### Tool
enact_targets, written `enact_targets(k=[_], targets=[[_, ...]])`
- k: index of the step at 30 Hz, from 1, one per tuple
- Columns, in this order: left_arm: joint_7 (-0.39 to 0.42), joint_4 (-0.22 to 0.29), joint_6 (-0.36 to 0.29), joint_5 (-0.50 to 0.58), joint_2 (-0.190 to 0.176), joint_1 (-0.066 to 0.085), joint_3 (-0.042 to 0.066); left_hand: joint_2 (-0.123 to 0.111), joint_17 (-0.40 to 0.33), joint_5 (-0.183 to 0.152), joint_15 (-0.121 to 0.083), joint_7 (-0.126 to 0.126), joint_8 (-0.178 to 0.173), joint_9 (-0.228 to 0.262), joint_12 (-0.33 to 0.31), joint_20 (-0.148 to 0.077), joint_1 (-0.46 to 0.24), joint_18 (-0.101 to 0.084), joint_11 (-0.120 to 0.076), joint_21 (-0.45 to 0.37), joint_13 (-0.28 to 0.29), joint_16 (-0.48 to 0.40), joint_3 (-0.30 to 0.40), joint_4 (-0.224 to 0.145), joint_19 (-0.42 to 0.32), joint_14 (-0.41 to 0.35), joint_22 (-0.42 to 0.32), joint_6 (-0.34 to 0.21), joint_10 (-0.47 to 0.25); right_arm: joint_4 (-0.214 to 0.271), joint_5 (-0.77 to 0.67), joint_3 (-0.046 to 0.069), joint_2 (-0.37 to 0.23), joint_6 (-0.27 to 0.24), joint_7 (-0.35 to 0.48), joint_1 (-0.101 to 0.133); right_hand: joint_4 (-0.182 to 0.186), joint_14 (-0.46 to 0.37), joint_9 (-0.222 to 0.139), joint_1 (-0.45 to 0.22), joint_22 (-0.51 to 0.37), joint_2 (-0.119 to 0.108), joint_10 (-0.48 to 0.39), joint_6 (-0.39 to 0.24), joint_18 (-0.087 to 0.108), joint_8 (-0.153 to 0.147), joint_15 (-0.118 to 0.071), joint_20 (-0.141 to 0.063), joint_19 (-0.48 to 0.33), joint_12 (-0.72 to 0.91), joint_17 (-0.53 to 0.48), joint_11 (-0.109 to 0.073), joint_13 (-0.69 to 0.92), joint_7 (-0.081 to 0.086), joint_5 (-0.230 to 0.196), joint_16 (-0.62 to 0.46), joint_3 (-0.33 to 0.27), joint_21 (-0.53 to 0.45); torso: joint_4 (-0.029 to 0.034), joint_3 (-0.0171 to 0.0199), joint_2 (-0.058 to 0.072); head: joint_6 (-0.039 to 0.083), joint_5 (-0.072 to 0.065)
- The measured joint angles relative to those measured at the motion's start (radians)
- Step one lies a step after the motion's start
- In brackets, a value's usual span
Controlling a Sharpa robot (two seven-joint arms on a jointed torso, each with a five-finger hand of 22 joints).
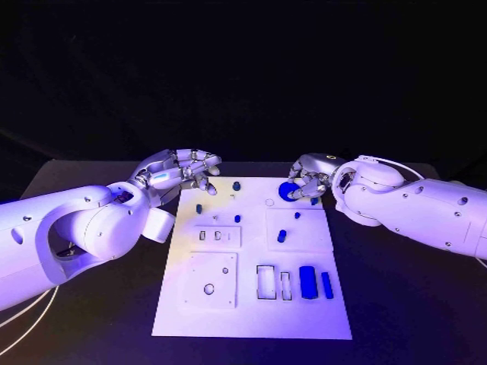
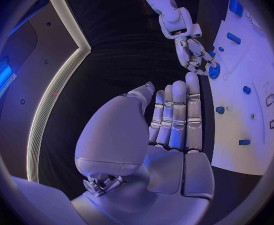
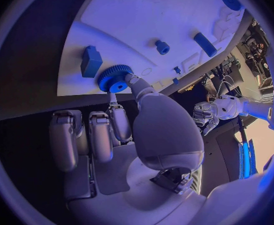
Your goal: Assemble the parts on the task board
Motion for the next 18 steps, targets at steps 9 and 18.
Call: enact_targets(k=[9, 18], targets=[[0.0, -0.001, 0.0, 0.0, 0.0, 0.0, 0.0, 0.0, 0.0, 0.0, 0.0, 0.0, 0.0, 0.0, 0.0, 0.0, 0.0, 0.0, 0.0, 0.0, 0.0, 0.0, 0.0, 0.0, 0.0, 0.0, 0.0, 0.0, 0.0, 0.016, -0.039, -0.003, 0.001, -0.038, -0.003, -0.004, 0.002, -0.004, 0.001, -0.005, 0.0, 0.005, 0.007, 0.005, 0.0, 0.006, -0.004, 0.0, 0.0, 0.004, 0.0, -0.007, 0.0, 0.003, 0.007, 0.0, 0.019, 0.0, 0.0004, 0.0, 0.0, 0.005, 0.003], [0.0, -0.002, 0.0, 0.0, 0.0, 0.0, 0.0, 0.0, -0.001, 0.0, 0.0, 0.0, 0.0, -0.002, 0.0, 0.0, 0.0, 0.0, 0.0, 0.0, -0.003, 0.0, 0.002, -0.002, 0.0, 0.0, 0.0, 0.0, 0.0, 0.083, -0.091, -0.002, -0.01, -0.087, -0.011, 0.004, 0.004, -0.004, 0.005, -0.018, 0.0, -0.004, 0.007, 0.017, 0.001, 0.006, -0.004, -0.004, 0.004, 0.004, 0.0, -0.007, 0.0, -0.009, 0.001, 0.0, 0.023, 0.0, 0.0, -0.0001, 0.0, 0.01, 0.006]])
